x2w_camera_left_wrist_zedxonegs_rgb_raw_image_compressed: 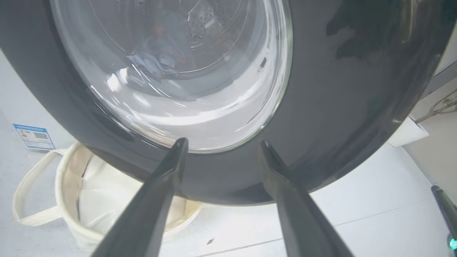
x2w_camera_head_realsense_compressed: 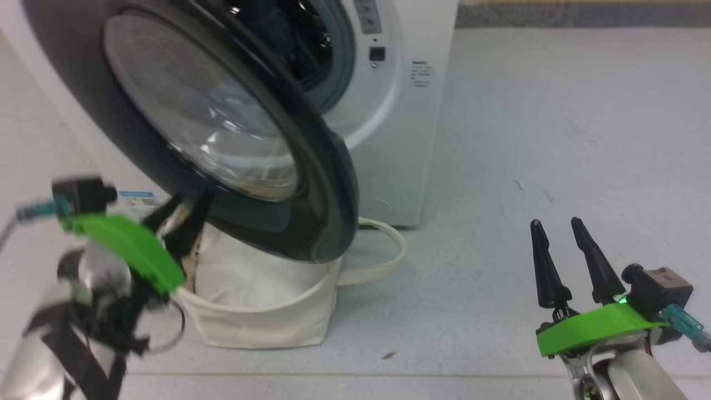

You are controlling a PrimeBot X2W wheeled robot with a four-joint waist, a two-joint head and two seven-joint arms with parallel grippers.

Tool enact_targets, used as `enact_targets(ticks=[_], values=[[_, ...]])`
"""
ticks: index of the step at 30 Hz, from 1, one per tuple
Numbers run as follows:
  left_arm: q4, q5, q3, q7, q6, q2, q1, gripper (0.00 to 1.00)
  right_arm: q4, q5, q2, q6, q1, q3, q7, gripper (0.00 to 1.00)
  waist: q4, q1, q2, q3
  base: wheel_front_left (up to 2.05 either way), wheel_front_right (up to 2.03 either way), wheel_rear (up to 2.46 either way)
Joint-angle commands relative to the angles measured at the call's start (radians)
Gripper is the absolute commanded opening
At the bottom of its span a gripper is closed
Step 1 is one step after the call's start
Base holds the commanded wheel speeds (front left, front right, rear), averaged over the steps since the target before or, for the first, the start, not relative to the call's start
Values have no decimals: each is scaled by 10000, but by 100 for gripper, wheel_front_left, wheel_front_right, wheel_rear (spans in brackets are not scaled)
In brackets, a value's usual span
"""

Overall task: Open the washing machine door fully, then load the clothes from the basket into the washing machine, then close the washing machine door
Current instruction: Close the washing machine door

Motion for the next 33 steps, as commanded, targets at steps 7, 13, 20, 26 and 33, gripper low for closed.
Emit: enact_targets(ticks=[7, 13, 20, 26, 33], values=[[920, 598, 184, -2963, -68, 856, 647, 100, -183, 140, -366, 2, 132, 246, -49, 100, 815, 0, 0, -513, 0, 0, 0], [1768, 1163, -160, -4685, -68, 1078, 1131, 100, -159, 194, -551, 2, 265, 234, -49, 100, 1419, 0, 0, -687, 0, 0, 0], [2347, 2765, -959, -6252, 66, 1514, 1376, 100, -221, 233, -572, 2, 360, 186, -49, 100, 1967, 0, 0, -775, 0, 0, 0], [2527, 2891, -642, -6504, 140, 1282, 1679, 100, -218, 233, -498, 2, 452, 148, -49, 100, 2134, 0, 0, -773, 0, 0, 0], [2203, 3166, -191, -6519, 111, 1095, 1860, 100, -242, 226, -585, 2, 397, 160, -49, 100, 2130, 0, 0, -829, 0, 0, 0]])
